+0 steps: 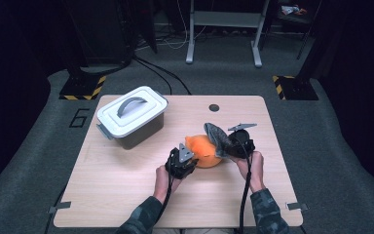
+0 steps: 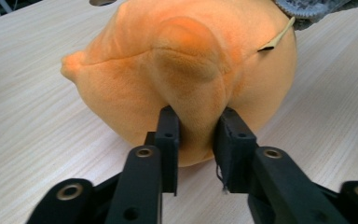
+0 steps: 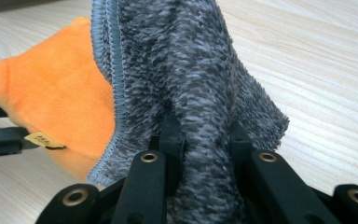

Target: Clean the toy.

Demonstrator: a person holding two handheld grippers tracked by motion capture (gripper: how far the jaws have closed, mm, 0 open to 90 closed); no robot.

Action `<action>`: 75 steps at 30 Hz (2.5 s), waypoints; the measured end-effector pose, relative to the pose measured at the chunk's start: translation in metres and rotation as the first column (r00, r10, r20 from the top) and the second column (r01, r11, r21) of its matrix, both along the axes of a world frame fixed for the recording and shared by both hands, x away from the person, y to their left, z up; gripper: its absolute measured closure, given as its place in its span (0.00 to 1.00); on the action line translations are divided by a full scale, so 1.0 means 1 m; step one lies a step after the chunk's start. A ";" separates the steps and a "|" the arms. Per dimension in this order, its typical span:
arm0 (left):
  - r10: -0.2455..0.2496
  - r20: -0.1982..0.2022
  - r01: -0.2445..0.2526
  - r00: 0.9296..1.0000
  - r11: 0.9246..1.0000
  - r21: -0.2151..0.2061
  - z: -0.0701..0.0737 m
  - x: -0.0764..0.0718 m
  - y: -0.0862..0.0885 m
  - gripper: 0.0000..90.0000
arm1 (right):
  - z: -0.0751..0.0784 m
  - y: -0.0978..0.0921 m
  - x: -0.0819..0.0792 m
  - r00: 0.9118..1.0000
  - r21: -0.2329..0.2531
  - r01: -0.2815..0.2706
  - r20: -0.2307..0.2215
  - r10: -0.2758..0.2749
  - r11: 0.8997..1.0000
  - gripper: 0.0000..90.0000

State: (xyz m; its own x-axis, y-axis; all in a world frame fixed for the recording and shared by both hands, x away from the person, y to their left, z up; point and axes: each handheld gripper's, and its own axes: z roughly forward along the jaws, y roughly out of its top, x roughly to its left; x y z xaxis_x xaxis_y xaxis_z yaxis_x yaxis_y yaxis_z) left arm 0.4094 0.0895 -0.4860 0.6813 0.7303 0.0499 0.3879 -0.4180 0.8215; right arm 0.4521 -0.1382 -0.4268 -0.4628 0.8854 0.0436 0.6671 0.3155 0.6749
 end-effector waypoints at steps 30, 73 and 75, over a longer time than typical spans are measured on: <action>0.027 -0.002 -0.027 1.000 0.999 -0.027 0.024 0.006 -0.002 0.65 | 0.017 0.036 -0.020 0.993 -0.012 -0.097 0.071 0.097 0.995 0.83; -0.012 0.038 0.011 0.999 0.999 0.032 0.013 0.006 0.000 0.86 | -0.007 -0.002 -0.003 1.000 -0.010 0.015 -0.002 -0.015 1.000 0.83; -0.012 0.039 0.011 0.999 0.999 0.033 0.013 0.006 0.000 0.86 | -0.008 -0.004 -0.001 1.000 -0.023 0.025 -0.007 -0.025 0.999 0.83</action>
